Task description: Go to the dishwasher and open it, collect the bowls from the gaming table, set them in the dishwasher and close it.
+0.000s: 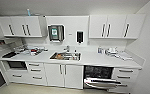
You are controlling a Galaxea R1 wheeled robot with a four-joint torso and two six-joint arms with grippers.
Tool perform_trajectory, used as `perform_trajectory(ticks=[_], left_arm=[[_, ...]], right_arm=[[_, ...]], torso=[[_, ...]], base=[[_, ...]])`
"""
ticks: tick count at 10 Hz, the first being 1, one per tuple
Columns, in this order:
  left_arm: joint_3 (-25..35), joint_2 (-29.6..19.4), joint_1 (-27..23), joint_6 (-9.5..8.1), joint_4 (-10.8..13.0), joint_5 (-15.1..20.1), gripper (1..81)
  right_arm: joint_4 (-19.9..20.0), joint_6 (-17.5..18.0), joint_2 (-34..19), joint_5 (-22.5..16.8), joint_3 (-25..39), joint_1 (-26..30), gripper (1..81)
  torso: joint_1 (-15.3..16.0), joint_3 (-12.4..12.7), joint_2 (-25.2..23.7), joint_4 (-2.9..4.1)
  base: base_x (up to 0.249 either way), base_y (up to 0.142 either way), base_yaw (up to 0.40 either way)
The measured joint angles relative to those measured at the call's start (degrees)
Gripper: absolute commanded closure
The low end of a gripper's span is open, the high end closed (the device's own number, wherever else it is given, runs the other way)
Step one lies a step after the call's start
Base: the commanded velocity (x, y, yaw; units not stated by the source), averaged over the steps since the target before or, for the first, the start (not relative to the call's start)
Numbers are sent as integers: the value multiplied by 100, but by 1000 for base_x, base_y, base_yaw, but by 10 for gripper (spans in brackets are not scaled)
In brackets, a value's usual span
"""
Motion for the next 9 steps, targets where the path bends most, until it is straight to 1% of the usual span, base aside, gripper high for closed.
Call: perform_trajectory(ticks=[8, 9], left_arm=[[0, 5, 11, 2, 2, 4, 811], [0, 7, -7, 2, 2, 4, 811]], right_arm=[[0, 0, -7, -5, -20, -4, 811], [0, -2, 0, -5, -20, 7, 811]], torso=[[-6, 0, -2, 0], [0, -2, 0, 0]], base=[[147, -68, 0], [134, 0, 0]])
